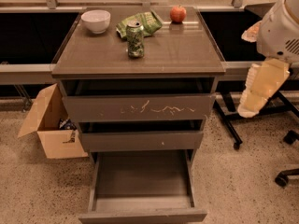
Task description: Place green can into bottom drawer
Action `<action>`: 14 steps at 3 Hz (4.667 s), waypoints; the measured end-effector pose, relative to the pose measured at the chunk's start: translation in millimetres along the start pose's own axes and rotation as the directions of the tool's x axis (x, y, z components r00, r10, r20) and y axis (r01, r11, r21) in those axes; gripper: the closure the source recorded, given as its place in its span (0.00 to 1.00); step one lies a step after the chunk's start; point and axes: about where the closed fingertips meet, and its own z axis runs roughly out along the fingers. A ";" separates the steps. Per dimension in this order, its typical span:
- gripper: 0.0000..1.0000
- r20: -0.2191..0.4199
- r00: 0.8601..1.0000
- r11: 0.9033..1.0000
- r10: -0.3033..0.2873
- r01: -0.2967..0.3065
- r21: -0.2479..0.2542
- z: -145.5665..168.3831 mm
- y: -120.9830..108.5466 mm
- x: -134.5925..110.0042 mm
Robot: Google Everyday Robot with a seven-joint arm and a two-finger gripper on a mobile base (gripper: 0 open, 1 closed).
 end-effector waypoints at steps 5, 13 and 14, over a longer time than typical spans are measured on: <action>0.00 0.508 0.857 0.996 0.087 -0.088 -0.021 111.2 -134.3 -110.6; 0.25 0.740 0.657 0.989 0.143 -0.079 -0.122 229.7 -235.2 -267.2; 0.48 0.752 0.640 0.987 0.155 -0.076 -0.139 235.1 -236.8 -271.3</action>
Offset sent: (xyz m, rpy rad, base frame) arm 0.1615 0.0372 -0.0044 0.6269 -0.1755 -0.0964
